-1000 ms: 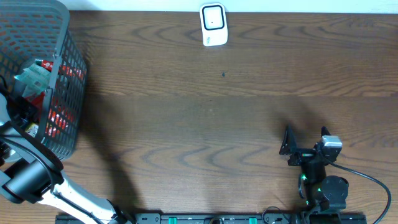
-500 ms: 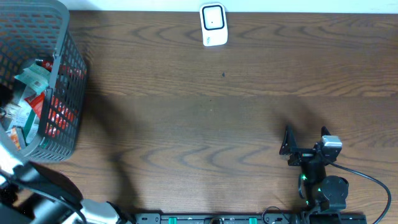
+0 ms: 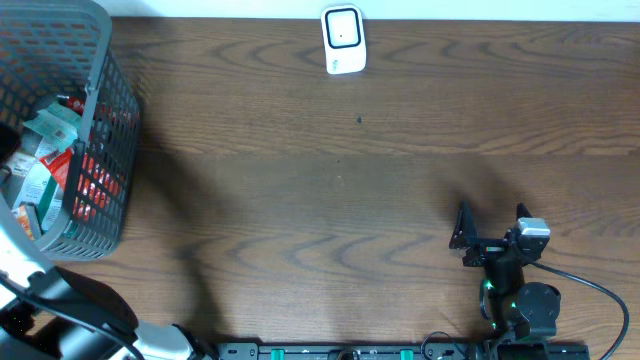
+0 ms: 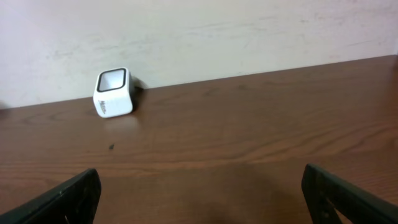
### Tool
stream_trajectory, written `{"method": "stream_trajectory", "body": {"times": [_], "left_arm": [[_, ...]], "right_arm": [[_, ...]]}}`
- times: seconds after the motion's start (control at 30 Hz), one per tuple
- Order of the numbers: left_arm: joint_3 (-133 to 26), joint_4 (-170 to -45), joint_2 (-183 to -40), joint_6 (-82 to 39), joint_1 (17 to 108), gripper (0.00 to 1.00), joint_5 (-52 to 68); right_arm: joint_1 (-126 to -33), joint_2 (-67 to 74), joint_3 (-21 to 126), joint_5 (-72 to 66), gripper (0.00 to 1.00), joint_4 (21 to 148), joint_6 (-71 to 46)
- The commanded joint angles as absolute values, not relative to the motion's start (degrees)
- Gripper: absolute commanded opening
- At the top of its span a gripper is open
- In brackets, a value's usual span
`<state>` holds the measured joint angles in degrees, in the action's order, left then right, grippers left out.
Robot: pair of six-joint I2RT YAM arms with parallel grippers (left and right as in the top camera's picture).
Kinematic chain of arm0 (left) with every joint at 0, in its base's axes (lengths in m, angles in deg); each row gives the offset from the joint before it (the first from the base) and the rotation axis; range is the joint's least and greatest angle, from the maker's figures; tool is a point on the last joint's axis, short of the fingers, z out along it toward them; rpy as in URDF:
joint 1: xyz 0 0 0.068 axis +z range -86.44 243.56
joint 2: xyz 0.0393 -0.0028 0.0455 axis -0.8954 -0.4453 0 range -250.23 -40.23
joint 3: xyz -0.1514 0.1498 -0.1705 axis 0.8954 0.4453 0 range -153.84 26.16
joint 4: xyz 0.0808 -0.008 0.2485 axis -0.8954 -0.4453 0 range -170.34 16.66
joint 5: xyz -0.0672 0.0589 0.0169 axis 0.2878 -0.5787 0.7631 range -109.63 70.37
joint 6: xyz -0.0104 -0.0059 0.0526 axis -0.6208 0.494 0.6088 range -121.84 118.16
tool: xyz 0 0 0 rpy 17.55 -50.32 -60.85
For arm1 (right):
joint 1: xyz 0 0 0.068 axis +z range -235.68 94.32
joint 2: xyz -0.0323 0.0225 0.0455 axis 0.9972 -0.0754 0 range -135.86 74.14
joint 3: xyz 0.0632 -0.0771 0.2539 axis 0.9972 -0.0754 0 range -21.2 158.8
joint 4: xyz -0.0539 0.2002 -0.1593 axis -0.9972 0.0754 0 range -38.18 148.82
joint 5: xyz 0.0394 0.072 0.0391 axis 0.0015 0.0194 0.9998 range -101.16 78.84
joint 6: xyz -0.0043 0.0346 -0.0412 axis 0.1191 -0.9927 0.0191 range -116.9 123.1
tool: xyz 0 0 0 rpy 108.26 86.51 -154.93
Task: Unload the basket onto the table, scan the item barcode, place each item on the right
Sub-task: 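Grasp the green tea carton in the basket with the left gripper, then lift the carton out and carry it toward the table center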
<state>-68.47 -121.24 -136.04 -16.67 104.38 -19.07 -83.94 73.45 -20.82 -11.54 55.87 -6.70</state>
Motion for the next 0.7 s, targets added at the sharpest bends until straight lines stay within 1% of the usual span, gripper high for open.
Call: {"method": "stream_trajectory", "body": {"times": [0.0,0.2,0.33,0.5,0.67], "left_arm": [[-70.1,-118.7,-128.6,-16.9,101.8,0.39,-18.8],[-70.1,-114.4,-120.0,-16.6,95.4,0.38,-20.7],[-70.1,-113.0,-113.4,-16.5,88.3,0.38,-22.7],[-70.1,-114.4,-108.6,-16.5,76.5,0.38,-22.7],[-69.5,-118.7,-110.2,-17.2,62.9,0.38,-22.7]], "right_arm": [[-84.2,73.7,-20.9,-11.3,0.99,56.1,-6.0],[-84.2,73.7,-20.9,-11.3,0.99,56.1,-6.0],[-84.2,73.7,-20.9,-11.3,0.99,56.1,-6.0],[-84.2,73.7,-20.9,-11.3,0.99,56.1,-6.0],[-84.2,73.7,-20.9,-11.3,0.99,56.1,-6.0]]}}
